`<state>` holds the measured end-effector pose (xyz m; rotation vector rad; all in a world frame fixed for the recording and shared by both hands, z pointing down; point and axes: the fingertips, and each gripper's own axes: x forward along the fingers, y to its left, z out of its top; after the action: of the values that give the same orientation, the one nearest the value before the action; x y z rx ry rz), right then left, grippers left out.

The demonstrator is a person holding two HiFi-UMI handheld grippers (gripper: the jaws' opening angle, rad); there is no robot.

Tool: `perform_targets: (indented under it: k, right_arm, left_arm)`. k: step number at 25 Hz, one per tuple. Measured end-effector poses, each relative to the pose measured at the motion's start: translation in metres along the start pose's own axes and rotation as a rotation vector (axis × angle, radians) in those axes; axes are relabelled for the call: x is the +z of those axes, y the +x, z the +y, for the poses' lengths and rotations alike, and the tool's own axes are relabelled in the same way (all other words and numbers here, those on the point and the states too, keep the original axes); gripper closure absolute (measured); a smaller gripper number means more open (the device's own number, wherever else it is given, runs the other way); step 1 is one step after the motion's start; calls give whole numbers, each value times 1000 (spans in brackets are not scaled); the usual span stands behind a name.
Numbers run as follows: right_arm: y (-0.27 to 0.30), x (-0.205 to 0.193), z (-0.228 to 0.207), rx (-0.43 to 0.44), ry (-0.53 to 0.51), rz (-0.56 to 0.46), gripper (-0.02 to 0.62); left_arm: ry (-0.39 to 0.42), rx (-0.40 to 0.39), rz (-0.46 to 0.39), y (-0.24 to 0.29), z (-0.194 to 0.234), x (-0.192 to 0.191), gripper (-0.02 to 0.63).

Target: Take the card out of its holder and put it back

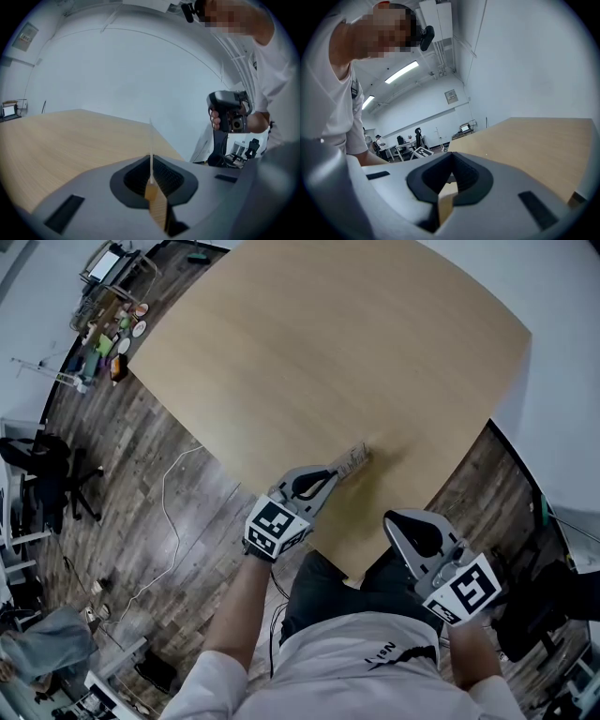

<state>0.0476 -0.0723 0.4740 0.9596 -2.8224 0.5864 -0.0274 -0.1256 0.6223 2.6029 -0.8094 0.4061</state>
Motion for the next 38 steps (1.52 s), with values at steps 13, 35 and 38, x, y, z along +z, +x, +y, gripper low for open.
perform_targets:
  k: [13, 35, 38]
  right_arm:
    - [1, 13, 8, 18, -3, -1, 583]
    - [16, 111, 82, 44, -118, -34, 583]
    - [8, 123, 89, 52, -121, -50, 583]
  left_arm:
    - [-37, 34, -35, -19, -10, 20, 551]
    - [-18, 88, -283, -134, -81, 196, 592]
    - [-35, 92, -295, -141, -96, 213, 592]
